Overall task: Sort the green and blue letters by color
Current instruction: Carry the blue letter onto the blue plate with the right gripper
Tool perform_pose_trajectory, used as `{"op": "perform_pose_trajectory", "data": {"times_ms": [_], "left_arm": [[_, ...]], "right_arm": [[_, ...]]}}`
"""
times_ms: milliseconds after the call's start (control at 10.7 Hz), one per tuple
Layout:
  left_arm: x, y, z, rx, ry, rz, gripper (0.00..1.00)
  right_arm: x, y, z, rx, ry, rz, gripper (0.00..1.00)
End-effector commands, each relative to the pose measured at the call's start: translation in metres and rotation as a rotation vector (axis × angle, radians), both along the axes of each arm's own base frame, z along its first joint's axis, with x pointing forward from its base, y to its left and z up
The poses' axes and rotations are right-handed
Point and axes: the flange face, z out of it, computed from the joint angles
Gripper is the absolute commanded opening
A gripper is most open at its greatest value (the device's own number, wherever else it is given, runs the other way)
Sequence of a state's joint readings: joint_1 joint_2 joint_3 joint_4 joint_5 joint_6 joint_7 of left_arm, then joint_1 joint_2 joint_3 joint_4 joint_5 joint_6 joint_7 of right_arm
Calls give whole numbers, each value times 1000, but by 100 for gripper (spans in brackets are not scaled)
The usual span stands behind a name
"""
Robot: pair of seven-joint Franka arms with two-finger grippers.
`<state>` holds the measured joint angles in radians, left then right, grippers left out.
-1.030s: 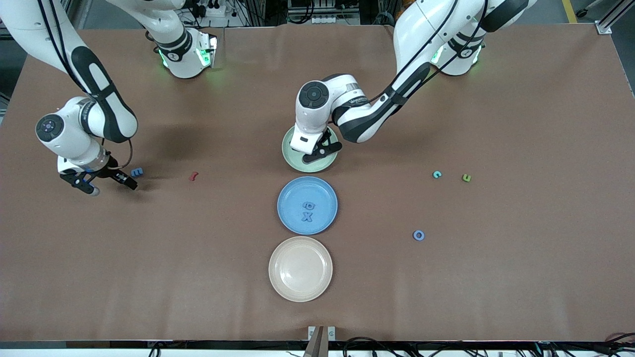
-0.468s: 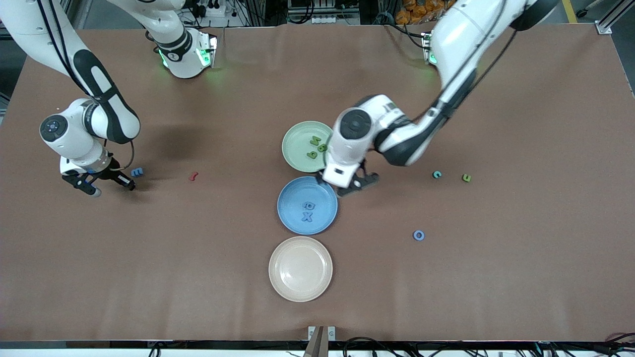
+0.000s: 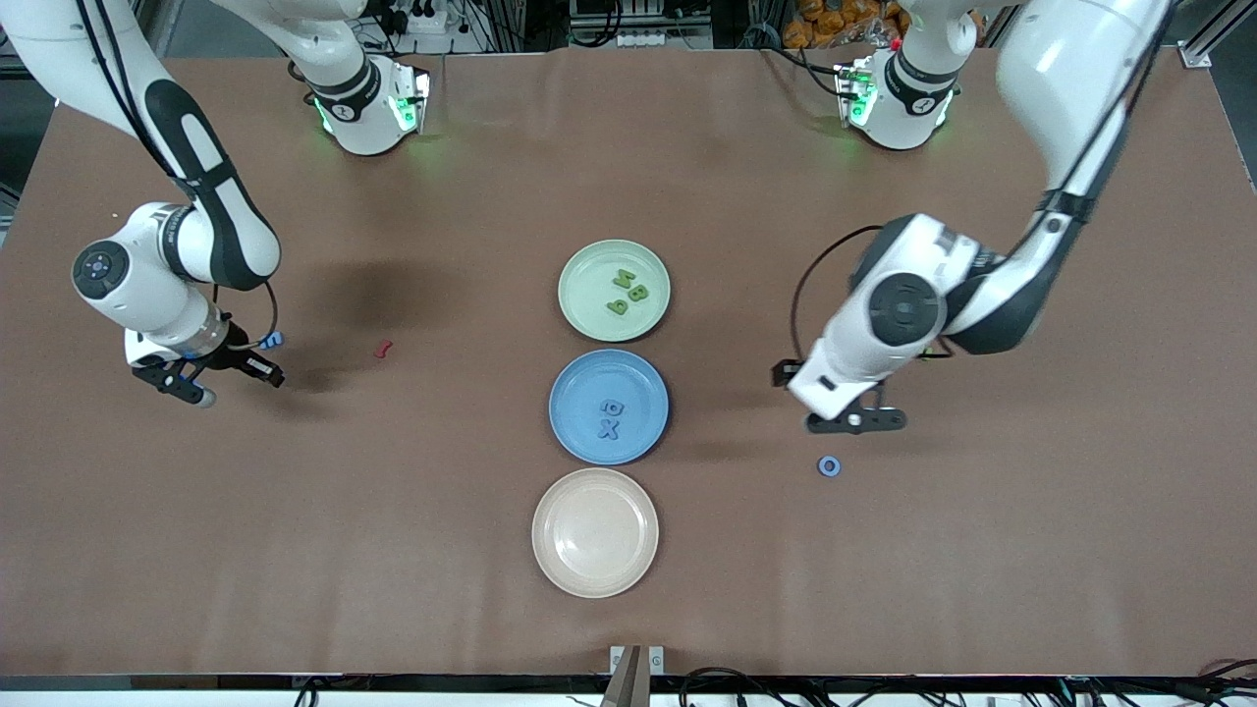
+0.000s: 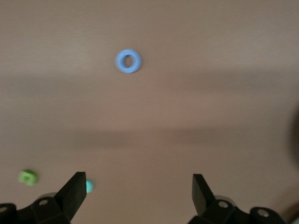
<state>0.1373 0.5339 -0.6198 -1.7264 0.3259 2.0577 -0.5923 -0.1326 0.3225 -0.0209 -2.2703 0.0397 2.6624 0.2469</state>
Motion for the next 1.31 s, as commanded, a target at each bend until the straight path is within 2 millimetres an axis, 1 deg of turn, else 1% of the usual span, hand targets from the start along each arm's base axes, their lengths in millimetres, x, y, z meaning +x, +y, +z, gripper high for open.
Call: {"op": "perform_pose_trajectory", "data": {"times_ms": [0,94,187,281,375,468,562,656,749,843,937,1030,1124,1218], "left_arm": [[-25,85,-19,-37,19,-146,100],[-39,109,-36,-57,-21,-203,100],[-47,135,-50,-69,-38,-240,100],[-50,159,-59,-73,-28,-278,100],[-56,173,-62,-67,-16,-303,100],[-64,176,-59,-39,-13,-327,100],[-72,177,-62,-5,-8,-359,100],[-77,192,-67,7,3,-350,98],[-82,207,-75,31,-9,-377,95],[-88,212,-82,46,-26,-418,86],[-95,224,-91,43,-49,-430,81],[-99,229,-97,39,-74,-447,81],[-101,228,-99,35,-77,-456,79],[-104,226,-103,27,-71,-465,78]], "right_arm": [[34,71,44,22,-24,-68,0],[44,101,53,31,-36,-90,0],[50,134,60,47,-52,-88,0],[58,170,64,65,-66,-99,0],[67,209,65,81,-79,-105,0],[79,250,63,99,-93,-116,0],[95,280,60,117,-110,-133,0],[102,315,57,134,-123,-113,0],[102,354,52,147,-131,-88,0],[104,383,46,159,-137,-92,0],[100,417,37,170,-136,-86,0],[91,445,27,171,-130,-72,0],[77,471,20,172,-122,-55,0],[66,490,13,166,-117,-47,0]]}}
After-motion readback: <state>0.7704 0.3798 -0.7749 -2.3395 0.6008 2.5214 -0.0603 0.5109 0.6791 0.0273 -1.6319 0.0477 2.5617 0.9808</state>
